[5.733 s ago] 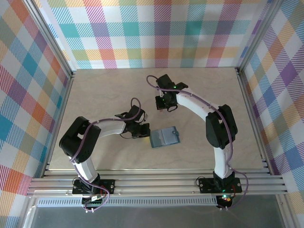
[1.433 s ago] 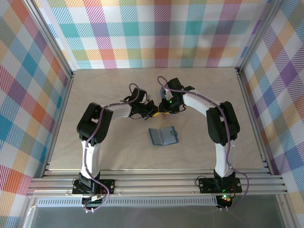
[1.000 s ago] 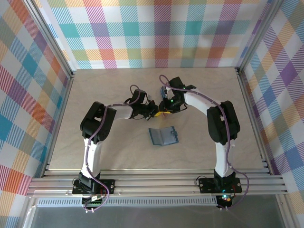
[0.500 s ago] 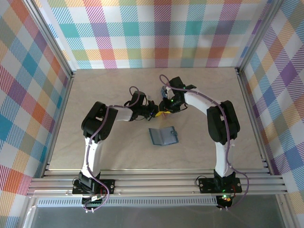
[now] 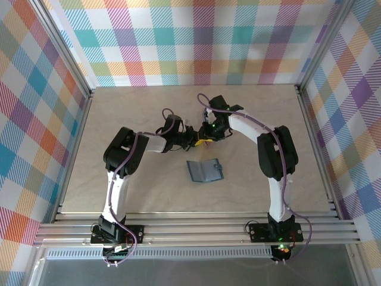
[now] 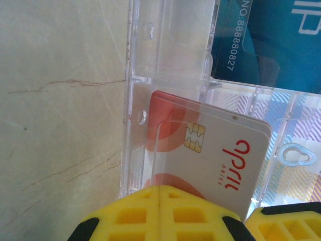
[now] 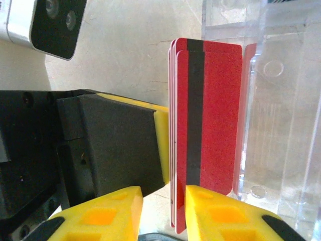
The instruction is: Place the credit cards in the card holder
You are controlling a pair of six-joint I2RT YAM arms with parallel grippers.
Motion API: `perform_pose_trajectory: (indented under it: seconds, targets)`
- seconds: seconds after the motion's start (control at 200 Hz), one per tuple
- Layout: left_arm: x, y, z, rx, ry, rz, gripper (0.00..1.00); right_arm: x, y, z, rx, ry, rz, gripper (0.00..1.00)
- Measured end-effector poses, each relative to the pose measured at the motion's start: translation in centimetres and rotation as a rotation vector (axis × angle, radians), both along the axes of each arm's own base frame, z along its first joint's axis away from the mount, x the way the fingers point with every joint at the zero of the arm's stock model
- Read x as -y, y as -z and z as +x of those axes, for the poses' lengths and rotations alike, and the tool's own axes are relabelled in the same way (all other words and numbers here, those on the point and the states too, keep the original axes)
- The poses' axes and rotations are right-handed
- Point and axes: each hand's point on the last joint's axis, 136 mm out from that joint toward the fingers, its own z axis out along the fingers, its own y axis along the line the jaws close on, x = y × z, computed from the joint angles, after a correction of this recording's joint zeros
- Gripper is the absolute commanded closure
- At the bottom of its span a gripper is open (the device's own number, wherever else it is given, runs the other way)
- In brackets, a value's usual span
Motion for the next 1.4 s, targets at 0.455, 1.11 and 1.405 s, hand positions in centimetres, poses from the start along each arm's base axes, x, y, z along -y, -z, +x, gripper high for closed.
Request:
perform_pose_trajectory:
  seconds: [0.455, 1.11, 1.405]
  targets:
    - [-0.05, 0.14, -0.02, 0.028, 0.014, 0.017, 0.96, 0.19, 0.08, 0.04, -0.004, 0.012, -0.007, 0.82]
    - [-0.06, 0.19, 0.10, 0.041, 0.027, 0.045, 0.96, 0.49, 0.02, 0.14, 0.002, 0.022, -0.023, 0.93]
    - [-0.02, 0.19, 0.22, 0.049, 0.031, 0.060, 0.96, 0.60, -0.07, 0.19, 0.007, 0.024, -0.028, 1.00]
